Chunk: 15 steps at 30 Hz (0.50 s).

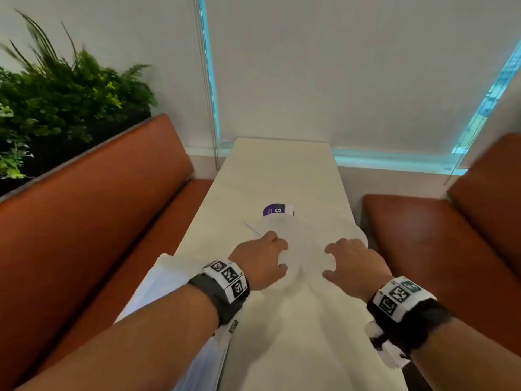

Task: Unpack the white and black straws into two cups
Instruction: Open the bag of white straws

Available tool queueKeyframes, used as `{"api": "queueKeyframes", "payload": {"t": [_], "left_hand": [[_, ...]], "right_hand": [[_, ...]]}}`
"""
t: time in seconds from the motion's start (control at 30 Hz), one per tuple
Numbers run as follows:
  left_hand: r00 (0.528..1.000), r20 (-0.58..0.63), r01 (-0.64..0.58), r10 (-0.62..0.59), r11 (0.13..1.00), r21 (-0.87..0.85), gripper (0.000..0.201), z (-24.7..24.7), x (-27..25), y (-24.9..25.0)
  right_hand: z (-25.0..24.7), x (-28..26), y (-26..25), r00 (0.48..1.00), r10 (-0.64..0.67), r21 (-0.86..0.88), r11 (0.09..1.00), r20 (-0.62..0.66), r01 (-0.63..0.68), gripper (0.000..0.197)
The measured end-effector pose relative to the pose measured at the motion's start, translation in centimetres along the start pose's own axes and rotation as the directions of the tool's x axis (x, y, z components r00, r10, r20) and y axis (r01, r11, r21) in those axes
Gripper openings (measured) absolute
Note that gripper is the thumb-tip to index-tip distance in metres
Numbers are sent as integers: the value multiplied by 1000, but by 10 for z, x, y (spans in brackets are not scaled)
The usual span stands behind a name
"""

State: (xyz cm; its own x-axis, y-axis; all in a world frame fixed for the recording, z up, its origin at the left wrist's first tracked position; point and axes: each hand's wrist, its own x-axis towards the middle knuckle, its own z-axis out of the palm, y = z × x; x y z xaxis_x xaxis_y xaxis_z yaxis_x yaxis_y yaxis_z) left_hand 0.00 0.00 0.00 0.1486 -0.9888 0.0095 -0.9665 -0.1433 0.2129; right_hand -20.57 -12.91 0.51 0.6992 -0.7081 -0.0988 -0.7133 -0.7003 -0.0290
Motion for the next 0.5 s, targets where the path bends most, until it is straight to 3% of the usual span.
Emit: {"api": "queueKeyframes", "payload": {"t": [0.1, 0.2, 0.5], "left_hand": [[992, 108, 61, -69, 995, 75, 43, 18, 13, 1], [995, 39, 87, -91, 993, 74, 29, 29, 15, 0], [994, -108, 6, 4, 996, 90, 19, 42, -30, 11]], "right_hand": [[6, 12, 4, 998, 34, -77, 997, 55, -30, 39], [9, 12, 6, 997, 50, -56, 997, 65, -46, 24], [17, -50, 8, 1000, -18, -110, 994, 5, 19, 19]]}}
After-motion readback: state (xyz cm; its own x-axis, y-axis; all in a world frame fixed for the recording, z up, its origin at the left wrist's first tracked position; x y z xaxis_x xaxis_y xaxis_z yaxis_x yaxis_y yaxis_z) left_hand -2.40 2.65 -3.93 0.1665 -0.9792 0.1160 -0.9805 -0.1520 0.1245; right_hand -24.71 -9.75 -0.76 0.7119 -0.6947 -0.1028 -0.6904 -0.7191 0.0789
